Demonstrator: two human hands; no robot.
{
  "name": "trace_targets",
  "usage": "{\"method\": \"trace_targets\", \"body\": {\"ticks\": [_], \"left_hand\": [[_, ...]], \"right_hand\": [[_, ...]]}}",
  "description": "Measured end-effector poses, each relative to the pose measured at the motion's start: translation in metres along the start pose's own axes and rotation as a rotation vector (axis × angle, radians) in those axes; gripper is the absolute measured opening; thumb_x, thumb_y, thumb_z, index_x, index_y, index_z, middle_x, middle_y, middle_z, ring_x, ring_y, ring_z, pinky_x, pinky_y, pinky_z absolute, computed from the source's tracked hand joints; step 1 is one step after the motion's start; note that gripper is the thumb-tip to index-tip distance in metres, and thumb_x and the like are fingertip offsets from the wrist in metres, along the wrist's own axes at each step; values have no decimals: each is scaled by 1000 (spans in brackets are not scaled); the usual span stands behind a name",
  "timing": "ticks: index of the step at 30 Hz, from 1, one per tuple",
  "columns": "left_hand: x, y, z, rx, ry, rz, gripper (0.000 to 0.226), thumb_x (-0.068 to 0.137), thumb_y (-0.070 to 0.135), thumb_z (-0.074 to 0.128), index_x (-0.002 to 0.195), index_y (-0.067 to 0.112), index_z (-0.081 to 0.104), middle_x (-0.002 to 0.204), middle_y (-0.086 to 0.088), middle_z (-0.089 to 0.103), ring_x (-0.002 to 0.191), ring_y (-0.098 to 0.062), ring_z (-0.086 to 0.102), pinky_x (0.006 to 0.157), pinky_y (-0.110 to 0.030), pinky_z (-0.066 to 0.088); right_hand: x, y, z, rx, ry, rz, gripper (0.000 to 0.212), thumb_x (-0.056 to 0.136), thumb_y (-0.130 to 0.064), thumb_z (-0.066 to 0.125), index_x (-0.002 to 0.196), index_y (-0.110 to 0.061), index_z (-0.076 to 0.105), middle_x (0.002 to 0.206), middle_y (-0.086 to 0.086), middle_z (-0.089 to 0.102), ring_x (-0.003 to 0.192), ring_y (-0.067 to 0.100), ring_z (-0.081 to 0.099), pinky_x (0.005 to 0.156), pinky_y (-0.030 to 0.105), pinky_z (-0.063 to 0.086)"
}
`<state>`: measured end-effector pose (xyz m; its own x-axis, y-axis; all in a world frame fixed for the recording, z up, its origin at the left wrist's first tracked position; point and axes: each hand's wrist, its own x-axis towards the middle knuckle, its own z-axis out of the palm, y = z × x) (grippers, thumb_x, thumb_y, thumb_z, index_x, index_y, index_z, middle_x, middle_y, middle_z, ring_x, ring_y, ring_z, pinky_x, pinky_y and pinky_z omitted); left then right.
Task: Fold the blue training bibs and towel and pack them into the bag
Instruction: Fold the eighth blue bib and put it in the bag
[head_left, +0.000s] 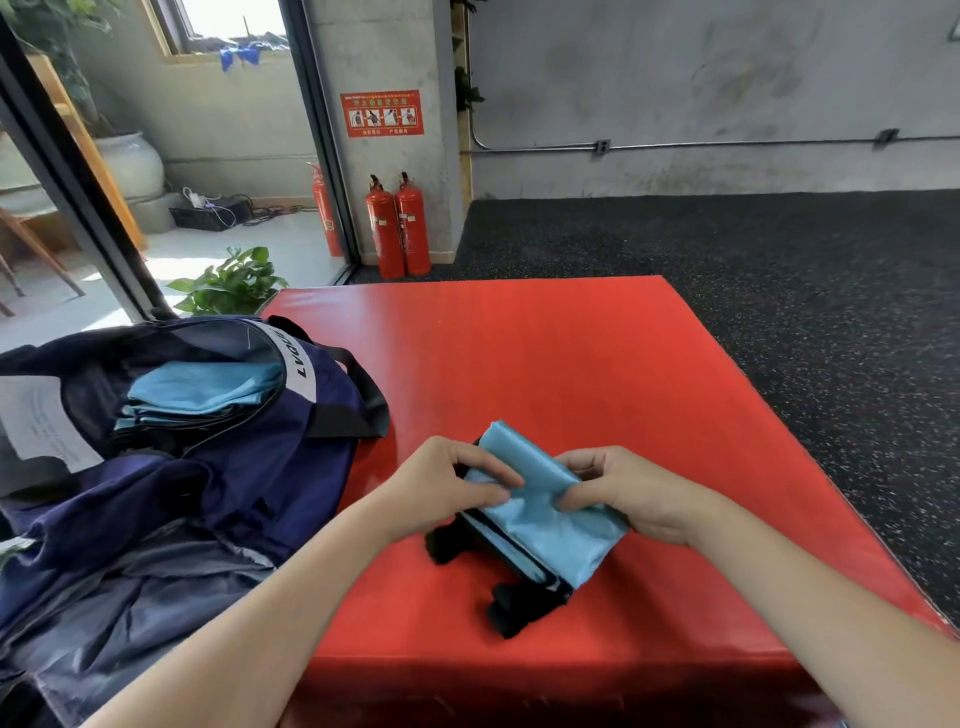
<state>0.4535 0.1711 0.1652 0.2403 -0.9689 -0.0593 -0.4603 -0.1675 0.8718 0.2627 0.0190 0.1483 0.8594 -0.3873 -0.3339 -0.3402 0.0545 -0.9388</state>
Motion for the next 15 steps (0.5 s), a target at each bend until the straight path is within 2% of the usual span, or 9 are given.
{"method": "trace_targets", "body": {"ticks": [3,5,8,11,13,15], "left_hand": [[-10,-4,-2,29,53,-24,12,84,11,78,89,22,81,80,16,74,73,9,61,73,-6,40],[-16,-11,-2,52,130,-26,13,86,14,76,88,26,80,87,21,74,81,12,62,77,-6,38],[-27,-21,-9,17,274,-42,16,89,16,74,89,31,78,93,26,73,93,10,65,84,-9,41],[-42,-29,-18,29,400,-22,17,90,20,72,91,37,76,97,25,72,94,6,64,84,-14,44],[-54,-30,-24,37,450,-20,19,89,25,72,92,43,74,102,22,70,100,3,62,87,-15,44],[-67,-31,-29,25,478,-19,22,87,27,74,96,47,72,105,18,67,101,3,60,87,-12,43]], "right_hand": [[-1,3,3,0,19,40,26,82,-7,77,108,-12,75,110,22,72,94,27,67,88,42,49],[-2,6,5,-10,20,79,33,79,-14,83,108,-6,72,101,17,71,90,26,66,82,39,51],[-7,4,13,27,20,78,34,80,-8,82,110,-3,68,95,13,72,86,24,69,75,34,58],[-6,-1,32,41,183,-54,36,80,-3,80,112,-7,65,99,13,76,89,26,72,88,43,57],[-4,-4,48,30,336,-157,39,82,-3,79,116,-10,60,99,17,75,85,25,72,85,43,58],[0,-8,66,47,452,-233,40,85,-5,78,115,-13,54,99,20,73,78,22,72,77,37,60]]}}
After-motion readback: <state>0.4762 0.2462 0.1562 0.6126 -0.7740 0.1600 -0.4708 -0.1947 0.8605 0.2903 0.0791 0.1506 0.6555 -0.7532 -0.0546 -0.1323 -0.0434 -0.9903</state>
